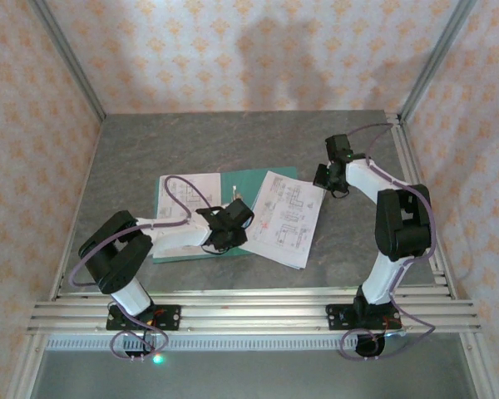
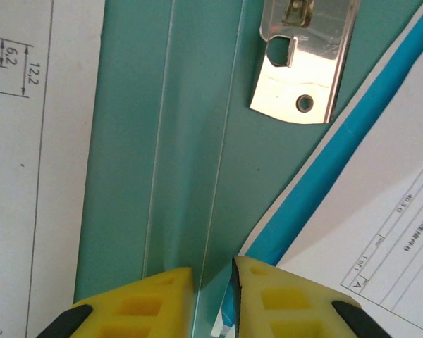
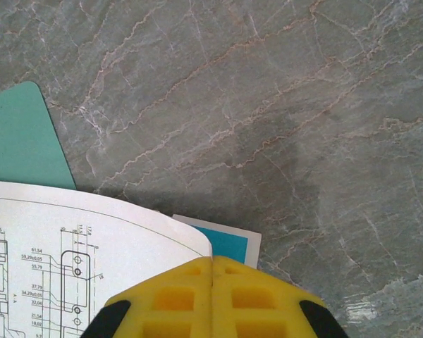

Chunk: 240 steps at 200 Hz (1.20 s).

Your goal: Put the files into the folder

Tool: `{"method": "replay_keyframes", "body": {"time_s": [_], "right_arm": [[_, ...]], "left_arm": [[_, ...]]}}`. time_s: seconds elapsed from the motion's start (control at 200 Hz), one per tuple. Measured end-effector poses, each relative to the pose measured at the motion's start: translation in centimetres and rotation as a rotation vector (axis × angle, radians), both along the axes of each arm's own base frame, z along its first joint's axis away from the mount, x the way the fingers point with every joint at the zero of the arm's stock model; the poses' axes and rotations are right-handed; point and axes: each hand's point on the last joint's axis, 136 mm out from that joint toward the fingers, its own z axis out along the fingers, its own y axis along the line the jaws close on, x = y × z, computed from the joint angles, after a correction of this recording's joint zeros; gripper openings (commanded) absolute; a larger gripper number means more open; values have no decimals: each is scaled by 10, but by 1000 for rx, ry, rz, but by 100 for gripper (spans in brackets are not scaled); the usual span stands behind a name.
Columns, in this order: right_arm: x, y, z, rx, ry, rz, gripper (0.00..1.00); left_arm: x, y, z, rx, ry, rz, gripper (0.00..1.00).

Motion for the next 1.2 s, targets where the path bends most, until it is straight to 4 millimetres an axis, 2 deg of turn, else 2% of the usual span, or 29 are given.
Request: {"method": "replay_keyframes", "body": {"time_s": [0.11,0.33,0.485,0.555,0.646,0.686,0.736,0.801,0.886,1.021,1.106,1.201], "right_arm": [[0,0,0,0,0,0,0],[-4,-1,-5,-1,5,-1,0],[-9,-3,-8,-5,11,-5,0],[-9,-6,-7,-10,10,-12,13],[-8,-10,-7,-12,8,-29,44],[-8,-11,-6,-12,7,-31,54],[-7,-12,-6,-8,7,-40,64],[-6,-11,-4,-4,4,-43,72],[-7,-11,1,3,-4,-50,74],[-9,-13,20,34,-48,-115,74],[-22,-14,24,70,-71,-170,73],[-41,-15,15,109,-53,-223,72]], "left_arm": [[3,-3,0,-13,-10,2,16],[6,-7,0,-34,-21,12,0],[6,-8,-1,-39,-25,14,0],[6,-8,0,-41,-26,14,0],[5,-8,1,-48,-30,14,0],[4,-8,1,-54,-28,17,0],[2,-9,0,-61,-24,19,0],[2,-10,0,-73,-23,23,0],[1,-11,0,-88,-23,36,0],[1,-11,0,-114,-32,62,0],[-2,-12,0,-121,-41,69,0],[-7,-13,1,-123,-52,70,0]]}}
